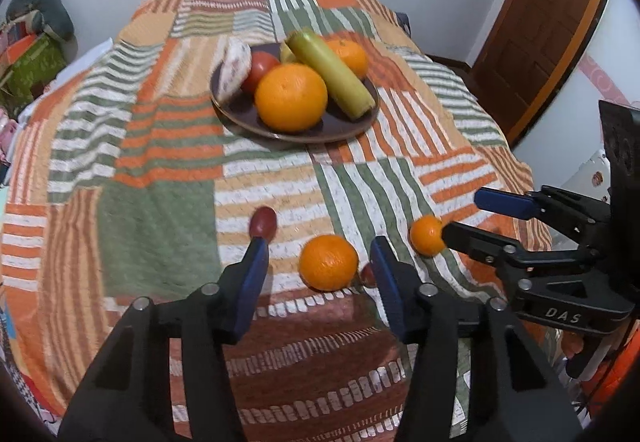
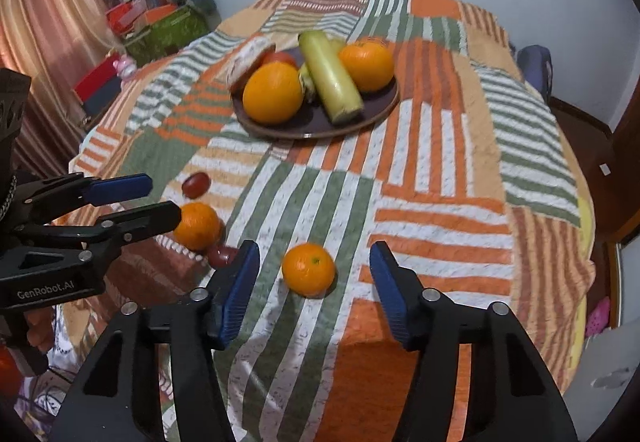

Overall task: Organize fruits
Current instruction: 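Grasp a small mandarin from the quilt with the left tool while the right grasps another, then place the mandarin on the plate with the left tool while the right places its mandarin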

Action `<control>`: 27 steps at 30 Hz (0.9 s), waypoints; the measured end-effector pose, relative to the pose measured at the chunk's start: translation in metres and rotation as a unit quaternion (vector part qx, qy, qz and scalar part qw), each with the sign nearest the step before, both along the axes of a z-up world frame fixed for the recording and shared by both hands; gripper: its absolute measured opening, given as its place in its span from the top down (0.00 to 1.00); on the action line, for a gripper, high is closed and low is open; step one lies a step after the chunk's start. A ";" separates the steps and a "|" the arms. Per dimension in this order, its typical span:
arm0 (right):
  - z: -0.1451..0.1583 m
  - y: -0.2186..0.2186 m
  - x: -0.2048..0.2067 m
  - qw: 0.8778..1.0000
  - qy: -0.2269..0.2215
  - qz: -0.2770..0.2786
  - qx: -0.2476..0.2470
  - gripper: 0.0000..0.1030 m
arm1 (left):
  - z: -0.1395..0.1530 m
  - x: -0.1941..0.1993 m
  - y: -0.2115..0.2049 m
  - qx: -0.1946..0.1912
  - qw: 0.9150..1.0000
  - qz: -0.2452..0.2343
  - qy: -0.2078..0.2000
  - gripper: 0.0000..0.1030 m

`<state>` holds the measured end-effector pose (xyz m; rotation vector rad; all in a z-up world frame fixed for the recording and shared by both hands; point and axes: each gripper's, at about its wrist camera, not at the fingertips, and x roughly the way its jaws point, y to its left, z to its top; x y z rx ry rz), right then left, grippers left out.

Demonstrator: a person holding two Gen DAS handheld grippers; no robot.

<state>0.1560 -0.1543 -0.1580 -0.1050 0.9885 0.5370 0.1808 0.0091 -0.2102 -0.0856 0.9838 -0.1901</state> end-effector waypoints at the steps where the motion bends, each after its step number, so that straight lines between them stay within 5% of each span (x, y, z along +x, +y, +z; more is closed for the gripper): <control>1: -0.002 0.001 0.001 1.000 0.003 0.001 0.000 0.52 | -0.003 0.001 -0.001 -0.001 1.000 -0.002 0.004 0.51; 13: -0.033 0.005 0.006 0.999 0.048 0.014 0.005 0.69 | -0.028 0.008 -0.005 -0.014 0.999 -0.007 0.030 0.63; 27: -0.013 0.004 0.007 1.000 0.012 0.010 0.005 0.69 | -0.008 0.009 0.003 -0.017 1.000 0.001 0.004 0.64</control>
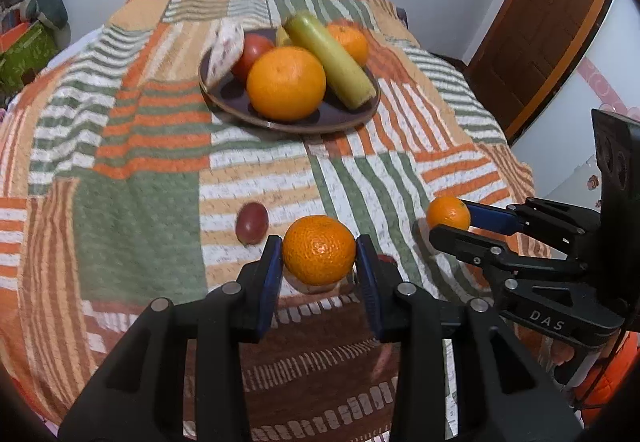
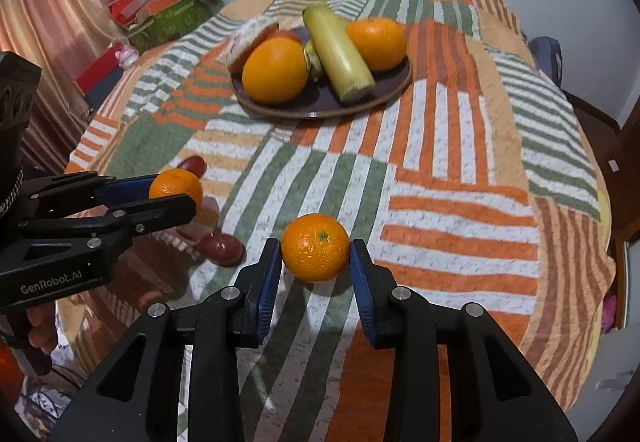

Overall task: Organize fruits
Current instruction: 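Place the mandarin on the plate with the left tool while the right places its mandarin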

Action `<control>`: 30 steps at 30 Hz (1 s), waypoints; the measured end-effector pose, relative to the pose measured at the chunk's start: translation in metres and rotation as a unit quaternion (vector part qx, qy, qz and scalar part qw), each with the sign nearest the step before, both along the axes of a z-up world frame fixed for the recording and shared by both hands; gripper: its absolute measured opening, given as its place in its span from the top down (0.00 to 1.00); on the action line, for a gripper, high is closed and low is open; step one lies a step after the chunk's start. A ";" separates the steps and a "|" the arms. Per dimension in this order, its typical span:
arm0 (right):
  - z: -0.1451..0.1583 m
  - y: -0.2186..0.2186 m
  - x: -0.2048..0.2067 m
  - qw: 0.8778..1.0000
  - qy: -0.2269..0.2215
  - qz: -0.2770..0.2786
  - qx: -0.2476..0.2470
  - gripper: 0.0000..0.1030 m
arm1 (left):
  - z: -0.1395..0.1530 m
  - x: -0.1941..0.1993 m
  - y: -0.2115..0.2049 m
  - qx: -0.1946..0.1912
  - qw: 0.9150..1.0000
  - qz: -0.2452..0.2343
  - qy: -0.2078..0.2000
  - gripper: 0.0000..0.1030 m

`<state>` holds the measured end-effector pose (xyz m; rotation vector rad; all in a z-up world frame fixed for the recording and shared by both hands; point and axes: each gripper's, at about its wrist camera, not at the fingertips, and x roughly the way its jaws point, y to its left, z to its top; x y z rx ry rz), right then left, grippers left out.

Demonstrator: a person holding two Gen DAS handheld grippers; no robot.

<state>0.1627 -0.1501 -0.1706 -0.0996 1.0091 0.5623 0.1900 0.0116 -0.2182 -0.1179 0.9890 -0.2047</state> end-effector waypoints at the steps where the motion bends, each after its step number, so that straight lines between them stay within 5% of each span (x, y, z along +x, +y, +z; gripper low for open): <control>1: 0.003 -0.001 0.001 1.000 -0.003 0.000 0.001 0.69 | 0.005 0.000 0.001 0.001 1.000 0.002 -0.006 0.64; 18: 0.066 -0.009 0.037 0.994 -0.099 -0.029 0.029 0.69 | 0.071 0.038 0.019 0.010 0.995 0.021 -0.097 0.64; 30: 0.065 -0.006 0.076 0.992 -0.109 -0.047 0.049 0.69 | 0.081 0.093 0.031 0.009 0.992 0.028 -0.122 0.64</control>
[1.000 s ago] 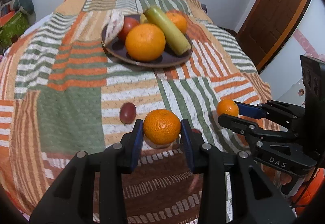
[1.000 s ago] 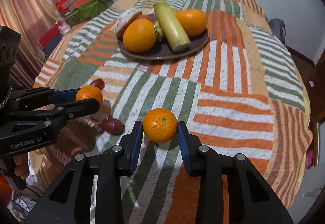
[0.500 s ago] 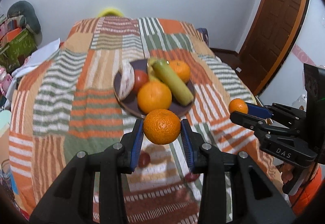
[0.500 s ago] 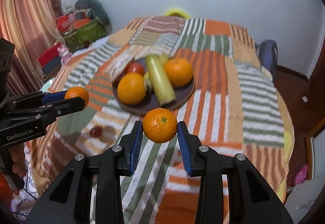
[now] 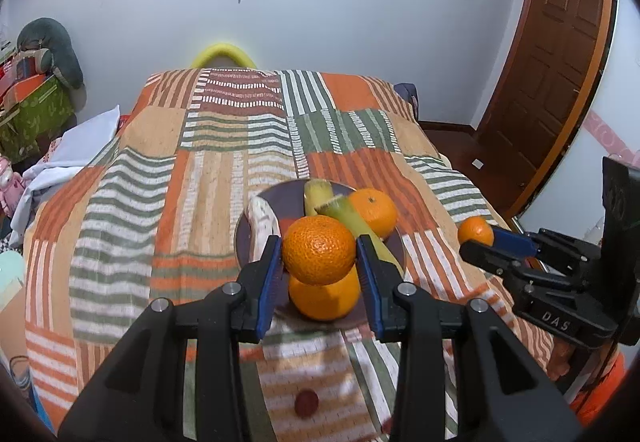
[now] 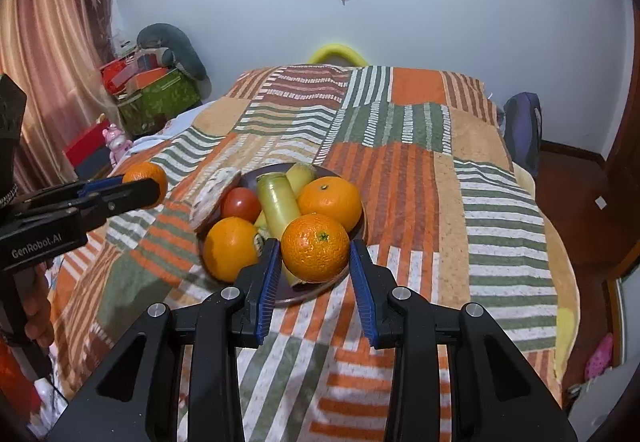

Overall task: Organize fruits
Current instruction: 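Place the mandarin on the plate with the left tool while the right places its mandarin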

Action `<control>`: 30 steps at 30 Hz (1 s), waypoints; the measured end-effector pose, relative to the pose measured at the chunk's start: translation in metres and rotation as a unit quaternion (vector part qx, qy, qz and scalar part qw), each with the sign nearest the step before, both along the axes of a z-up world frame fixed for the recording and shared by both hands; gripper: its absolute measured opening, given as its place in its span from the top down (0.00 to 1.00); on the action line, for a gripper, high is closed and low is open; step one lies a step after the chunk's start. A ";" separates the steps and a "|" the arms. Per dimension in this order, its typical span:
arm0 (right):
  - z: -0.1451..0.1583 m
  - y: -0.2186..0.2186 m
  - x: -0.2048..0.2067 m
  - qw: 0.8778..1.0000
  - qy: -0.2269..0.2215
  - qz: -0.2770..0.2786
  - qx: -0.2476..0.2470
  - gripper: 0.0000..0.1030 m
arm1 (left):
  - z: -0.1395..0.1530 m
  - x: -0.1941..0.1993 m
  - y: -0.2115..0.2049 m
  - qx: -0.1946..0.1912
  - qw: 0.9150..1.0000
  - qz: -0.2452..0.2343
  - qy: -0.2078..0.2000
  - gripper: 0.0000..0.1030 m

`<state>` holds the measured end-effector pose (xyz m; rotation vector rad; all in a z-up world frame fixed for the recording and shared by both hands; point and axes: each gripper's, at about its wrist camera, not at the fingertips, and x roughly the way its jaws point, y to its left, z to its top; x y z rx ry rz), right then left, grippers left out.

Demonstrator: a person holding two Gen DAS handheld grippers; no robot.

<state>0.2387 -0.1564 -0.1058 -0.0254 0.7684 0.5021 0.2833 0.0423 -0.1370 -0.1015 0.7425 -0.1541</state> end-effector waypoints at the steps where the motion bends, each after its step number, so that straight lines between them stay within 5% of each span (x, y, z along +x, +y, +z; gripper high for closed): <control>1: -0.002 0.000 0.002 1.000 0.001 -0.001 0.000 0.69 | -0.001 0.006 0.000 0.003 1.000 0.000 0.000 0.64; 30: -0.053 0.013 0.055 0.999 0.048 0.003 -0.007 0.69 | -0.053 0.107 -0.003 0.012 0.999 0.016 0.037 0.64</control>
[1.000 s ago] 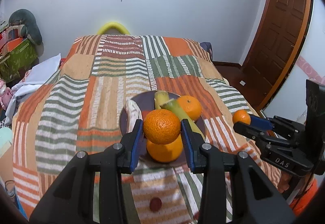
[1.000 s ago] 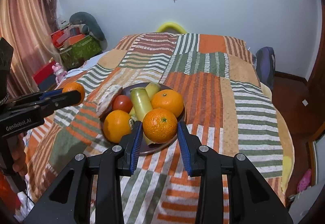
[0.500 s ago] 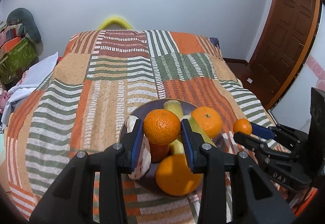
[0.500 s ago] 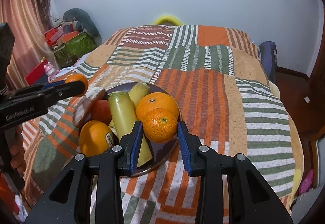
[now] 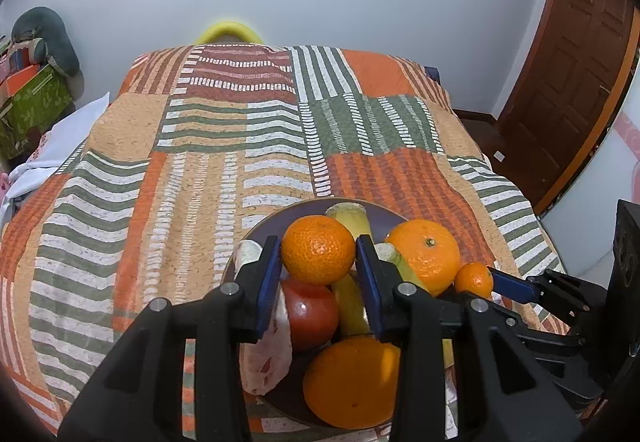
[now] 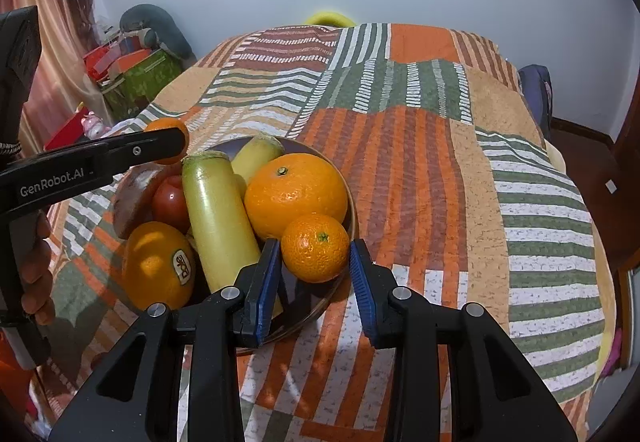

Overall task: Organize fruits
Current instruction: 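Place the mandarin on the plate with the left tool while the right places its mandarin, then grasp a red date from the quilt with the left tool while the right grasps another date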

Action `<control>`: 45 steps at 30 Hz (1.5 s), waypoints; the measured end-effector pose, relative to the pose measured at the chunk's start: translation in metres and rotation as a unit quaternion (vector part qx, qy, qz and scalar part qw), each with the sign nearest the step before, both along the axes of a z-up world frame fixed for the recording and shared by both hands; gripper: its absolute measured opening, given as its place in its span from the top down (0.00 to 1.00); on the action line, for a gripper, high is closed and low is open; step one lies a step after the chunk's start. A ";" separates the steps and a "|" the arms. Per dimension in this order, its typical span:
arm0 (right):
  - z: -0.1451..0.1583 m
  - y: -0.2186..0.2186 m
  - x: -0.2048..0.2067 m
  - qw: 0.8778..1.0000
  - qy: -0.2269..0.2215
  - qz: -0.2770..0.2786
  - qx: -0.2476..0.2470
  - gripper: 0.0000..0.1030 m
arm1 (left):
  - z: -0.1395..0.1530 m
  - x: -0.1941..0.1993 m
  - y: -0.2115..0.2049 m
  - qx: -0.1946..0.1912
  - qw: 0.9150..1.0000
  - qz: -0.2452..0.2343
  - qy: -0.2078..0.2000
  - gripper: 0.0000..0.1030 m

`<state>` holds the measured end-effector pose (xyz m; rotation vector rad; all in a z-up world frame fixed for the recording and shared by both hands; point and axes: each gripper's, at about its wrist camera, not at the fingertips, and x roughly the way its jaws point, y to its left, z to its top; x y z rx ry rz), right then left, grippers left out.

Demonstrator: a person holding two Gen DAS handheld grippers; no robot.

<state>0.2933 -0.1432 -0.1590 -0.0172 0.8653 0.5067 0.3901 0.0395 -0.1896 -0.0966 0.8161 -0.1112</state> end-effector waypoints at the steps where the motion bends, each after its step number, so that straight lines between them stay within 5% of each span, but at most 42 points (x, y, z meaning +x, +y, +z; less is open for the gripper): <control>1: 0.000 0.000 0.001 1.000 0.001 0.000 0.001 0.69 | 0.000 0.000 -0.001 0.001 1.000 -0.001 0.000 0.64; 14: 0.006 0.002 -0.002 1.000 -0.001 0.006 0.003 0.65 | 0.011 -0.009 -0.001 0.005 1.000 -0.002 -0.007 0.62; 26: 0.051 0.003 -0.037 0.999 -0.043 0.012 -0.005 0.65 | 0.045 -0.075 0.010 0.015 1.000 0.004 -0.021 0.62; 33: 0.079 0.008 -0.075 0.997 -0.068 0.022 -0.011 0.65 | 0.075 -0.133 0.014 0.026 0.999 0.012 -0.045 0.53; 36: 0.086 0.012 -0.091 0.997 -0.077 0.027 -0.016 0.57 | 0.086 -0.158 0.017 0.026 0.998 0.013 -0.052 0.47; 45: 0.087 0.020 -0.130 0.995 -0.083 0.040 -0.032 0.55 | 0.095 -0.216 0.028 0.038 0.998 0.021 -0.054 0.33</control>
